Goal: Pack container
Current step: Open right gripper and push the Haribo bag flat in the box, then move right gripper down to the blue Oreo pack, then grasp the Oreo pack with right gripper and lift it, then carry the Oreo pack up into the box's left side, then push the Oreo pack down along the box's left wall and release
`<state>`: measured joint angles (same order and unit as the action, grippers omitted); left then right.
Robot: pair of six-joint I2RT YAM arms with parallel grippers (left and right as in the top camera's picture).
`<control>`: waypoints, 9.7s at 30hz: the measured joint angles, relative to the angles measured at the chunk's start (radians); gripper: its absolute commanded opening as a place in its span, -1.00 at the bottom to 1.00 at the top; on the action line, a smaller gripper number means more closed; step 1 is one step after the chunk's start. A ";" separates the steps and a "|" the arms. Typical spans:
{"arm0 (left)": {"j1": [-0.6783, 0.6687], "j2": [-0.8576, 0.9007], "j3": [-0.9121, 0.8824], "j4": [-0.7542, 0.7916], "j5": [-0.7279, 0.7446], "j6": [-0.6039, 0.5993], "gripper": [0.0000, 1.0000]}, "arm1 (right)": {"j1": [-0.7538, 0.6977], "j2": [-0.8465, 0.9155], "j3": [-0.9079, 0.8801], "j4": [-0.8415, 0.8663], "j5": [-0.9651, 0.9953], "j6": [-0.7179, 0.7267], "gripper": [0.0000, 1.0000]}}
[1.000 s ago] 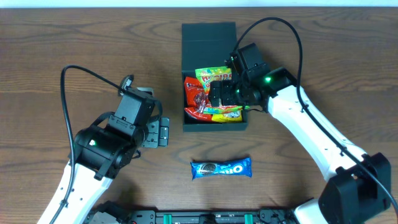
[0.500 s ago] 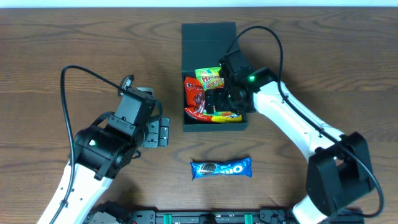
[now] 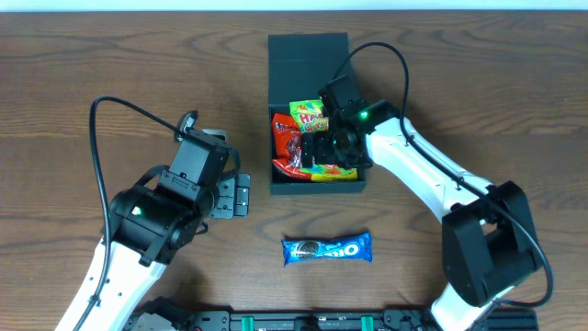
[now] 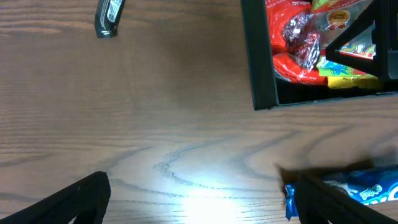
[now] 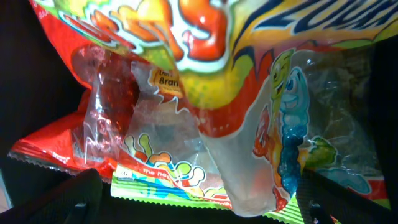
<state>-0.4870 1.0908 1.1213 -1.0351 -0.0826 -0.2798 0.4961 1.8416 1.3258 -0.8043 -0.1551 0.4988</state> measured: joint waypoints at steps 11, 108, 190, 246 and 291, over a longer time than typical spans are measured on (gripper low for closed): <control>0.000 0.000 0.000 0.000 0.000 0.000 0.91 | 0.000 -0.013 0.007 0.053 -0.050 0.017 0.99; 0.000 0.000 0.000 0.000 0.000 0.000 0.91 | 0.380 -0.368 -0.348 -0.146 0.122 -0.877 0.99; 0.000 0.000 0.000 0.000 0.000 0.000 0.91 | 0.381 -0.212 -0.503 0.142 0.144 -1.030 -0.98; 0.000 0.000 0.000 0.000 0.000 0.000 0.91 | 0.267 -0.141 0.002 0.293 0.269 0.405 -0.98; 0.000 0.000 0.000 0.000 0.000 0.000 0.91 | 0.105 0.156 0.152 0.156 -0.086 0.281 -0.97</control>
<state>-0.4870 1.0908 1.1213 -1.0351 -0.0826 -0.2798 0.6006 1.9980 1.4780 -0.6487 -0.2413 0.7799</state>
